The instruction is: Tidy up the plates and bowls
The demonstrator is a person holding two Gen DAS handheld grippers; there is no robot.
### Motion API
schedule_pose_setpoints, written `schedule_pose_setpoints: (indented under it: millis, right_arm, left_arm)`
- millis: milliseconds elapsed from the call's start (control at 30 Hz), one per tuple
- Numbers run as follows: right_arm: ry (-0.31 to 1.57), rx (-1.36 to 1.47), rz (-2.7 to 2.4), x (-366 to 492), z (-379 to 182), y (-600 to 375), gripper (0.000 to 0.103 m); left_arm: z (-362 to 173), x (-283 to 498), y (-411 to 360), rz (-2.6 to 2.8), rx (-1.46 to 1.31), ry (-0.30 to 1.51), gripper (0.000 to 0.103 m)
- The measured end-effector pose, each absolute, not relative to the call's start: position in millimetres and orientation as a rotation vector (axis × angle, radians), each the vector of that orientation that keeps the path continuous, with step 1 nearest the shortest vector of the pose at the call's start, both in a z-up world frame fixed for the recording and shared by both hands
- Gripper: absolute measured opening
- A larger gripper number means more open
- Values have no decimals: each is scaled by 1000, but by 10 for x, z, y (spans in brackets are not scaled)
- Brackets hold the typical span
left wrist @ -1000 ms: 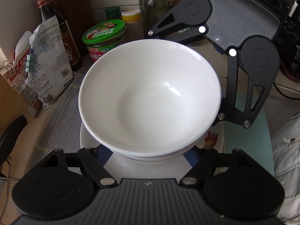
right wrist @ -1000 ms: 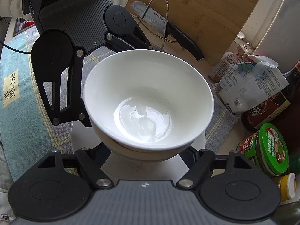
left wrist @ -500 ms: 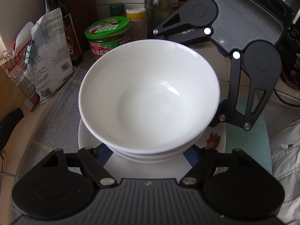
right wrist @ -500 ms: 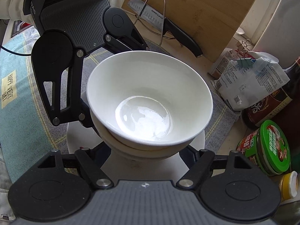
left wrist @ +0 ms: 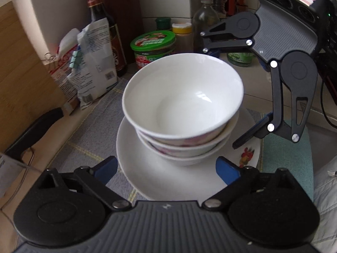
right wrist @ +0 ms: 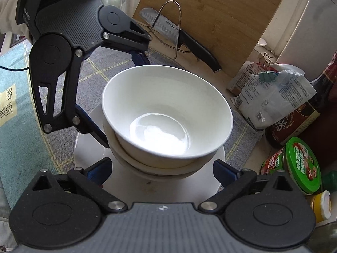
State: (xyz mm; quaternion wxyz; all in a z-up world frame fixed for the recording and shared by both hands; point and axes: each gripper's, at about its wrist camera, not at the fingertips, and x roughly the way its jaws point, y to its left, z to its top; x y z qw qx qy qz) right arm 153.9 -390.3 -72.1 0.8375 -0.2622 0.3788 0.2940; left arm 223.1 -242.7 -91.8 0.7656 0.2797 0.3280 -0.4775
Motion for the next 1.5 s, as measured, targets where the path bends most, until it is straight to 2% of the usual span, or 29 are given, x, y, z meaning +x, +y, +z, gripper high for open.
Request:
schedule_pose_setpoints:
  millis: [167,400,533,867,1500]
  right_arm:
    - [821,-509,523,1401,-717,-3878,103]
    - [887,-307,226,1143,-760,-3625,103]
    - [937,-151,-38,981,-787,-3432,103]
    - [846,43,-263,215,-442,-2947,103]
    - [753,69,-341,-102,-180,-2748,103]
  left_arm:
    - [-839,1909,-2092,-883,516,655,101]
    - [-765,1652,-1684,-651,283,601,102]
    - [-659,1525,-1561,-532,217,650,102]
    - [-359,1096,-1258,-480,245,678,102]
    - [-158,929,-1179,-466,250,677,102]
